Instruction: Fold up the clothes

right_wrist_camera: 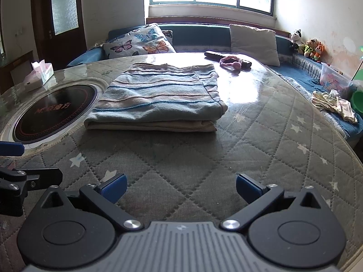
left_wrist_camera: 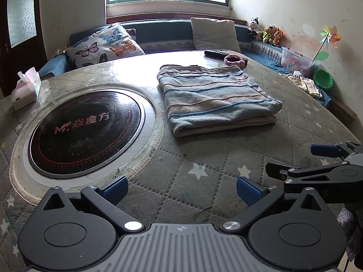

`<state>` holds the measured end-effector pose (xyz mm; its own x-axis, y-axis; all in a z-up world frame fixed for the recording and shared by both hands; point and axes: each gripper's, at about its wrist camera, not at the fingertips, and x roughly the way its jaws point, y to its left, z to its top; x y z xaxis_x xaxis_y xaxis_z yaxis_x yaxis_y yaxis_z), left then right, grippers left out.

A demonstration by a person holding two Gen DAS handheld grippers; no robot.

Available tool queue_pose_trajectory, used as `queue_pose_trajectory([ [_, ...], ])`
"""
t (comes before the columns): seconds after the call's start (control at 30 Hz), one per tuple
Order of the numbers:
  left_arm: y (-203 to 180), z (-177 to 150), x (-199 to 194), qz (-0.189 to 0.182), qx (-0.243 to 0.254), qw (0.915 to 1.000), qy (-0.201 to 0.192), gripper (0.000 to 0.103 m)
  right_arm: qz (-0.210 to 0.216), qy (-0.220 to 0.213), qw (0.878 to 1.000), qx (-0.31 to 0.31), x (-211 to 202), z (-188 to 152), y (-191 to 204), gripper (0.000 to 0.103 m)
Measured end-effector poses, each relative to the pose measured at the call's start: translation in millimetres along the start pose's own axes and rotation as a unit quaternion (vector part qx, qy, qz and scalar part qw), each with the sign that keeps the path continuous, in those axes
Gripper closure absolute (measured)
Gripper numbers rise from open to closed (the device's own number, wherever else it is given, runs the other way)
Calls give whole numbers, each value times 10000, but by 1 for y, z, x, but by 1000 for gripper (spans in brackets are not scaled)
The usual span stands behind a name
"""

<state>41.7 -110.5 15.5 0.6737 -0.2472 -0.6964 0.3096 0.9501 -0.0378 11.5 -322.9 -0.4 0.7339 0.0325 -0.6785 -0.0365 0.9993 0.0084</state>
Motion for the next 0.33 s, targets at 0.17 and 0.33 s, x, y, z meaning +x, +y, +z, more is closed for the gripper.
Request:
queue_pose_trajectory([
  [0.17, 0, 1, 1, 3, -13, 10000, 13, 0, 14, 12, 10000, 0, 2, 1, 1, 0],
  [0.33, 0, 1, 3, -35, 0, 10000, 15, 0, 35, 38, 10000, 11, 5, 1, 1, 0],
])
